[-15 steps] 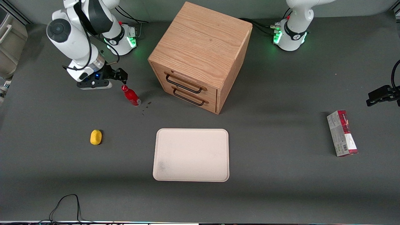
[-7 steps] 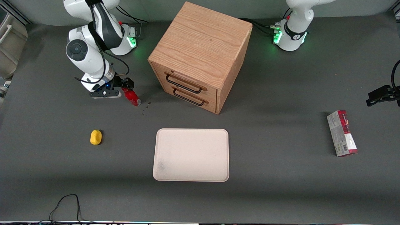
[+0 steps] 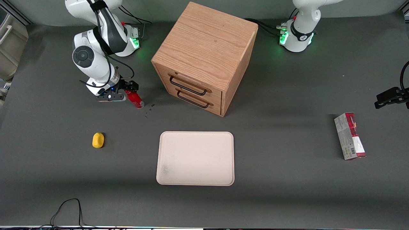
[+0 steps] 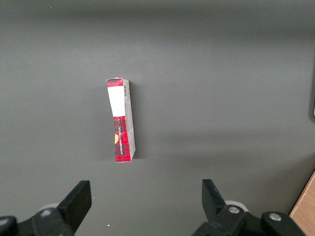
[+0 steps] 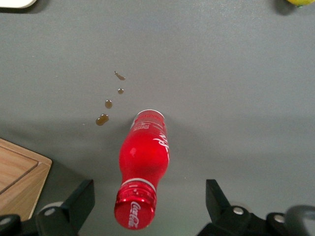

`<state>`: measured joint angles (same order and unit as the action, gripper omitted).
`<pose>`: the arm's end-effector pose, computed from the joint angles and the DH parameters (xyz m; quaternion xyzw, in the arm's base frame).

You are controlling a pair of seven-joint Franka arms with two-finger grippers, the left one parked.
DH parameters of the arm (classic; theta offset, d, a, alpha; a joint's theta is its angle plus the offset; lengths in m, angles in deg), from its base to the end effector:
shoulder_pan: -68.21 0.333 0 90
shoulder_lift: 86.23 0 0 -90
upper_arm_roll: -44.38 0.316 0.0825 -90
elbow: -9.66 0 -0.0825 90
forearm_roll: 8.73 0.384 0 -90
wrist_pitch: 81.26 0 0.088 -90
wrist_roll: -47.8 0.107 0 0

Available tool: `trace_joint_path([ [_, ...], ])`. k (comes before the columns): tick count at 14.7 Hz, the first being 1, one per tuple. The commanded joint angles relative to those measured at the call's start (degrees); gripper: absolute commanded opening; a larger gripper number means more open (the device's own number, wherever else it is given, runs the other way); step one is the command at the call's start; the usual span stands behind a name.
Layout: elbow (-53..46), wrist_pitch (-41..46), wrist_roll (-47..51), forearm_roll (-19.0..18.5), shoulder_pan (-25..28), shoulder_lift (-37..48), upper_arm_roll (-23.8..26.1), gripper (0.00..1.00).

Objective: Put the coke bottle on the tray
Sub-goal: 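Close the right gripper around the bottle's neck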

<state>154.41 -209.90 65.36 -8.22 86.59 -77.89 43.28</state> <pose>0.4134 0.1290 0.3185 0.9977 -0.0053 -0.0661 0.0158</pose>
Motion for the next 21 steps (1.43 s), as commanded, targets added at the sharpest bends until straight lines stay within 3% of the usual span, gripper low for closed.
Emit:
trace_joint_path([
  [1, 0.09, -0.73, 1.87, -0.68, 0.78, 0.19, -0.39, 1.00],
  [8, -0.70, -1.96, 1.87, -0.68, 0.78, 0.28, -0.12, 0.99],
  [9, -0.62, -1.79, 1.87, -0.68, 0.87, 0.28, -0.12, 0.94],
  [14, -0.53, -1.26, 2.04, -0.16, 3.05, 0.28, -0.21, 0.55],
  [17, -0.62, -0.91, 2.04, -0.07, 3.07, 0.46, -0.21, 0.13],
  [18, -0.62, -0.91, 1.95, -0.15, 3.07, 0.46, -0.30, 0.03],
  [21, -0.79, -0.91, 1.60, -0.07, 2.98, 0.54, -0.47, 0.00],
])
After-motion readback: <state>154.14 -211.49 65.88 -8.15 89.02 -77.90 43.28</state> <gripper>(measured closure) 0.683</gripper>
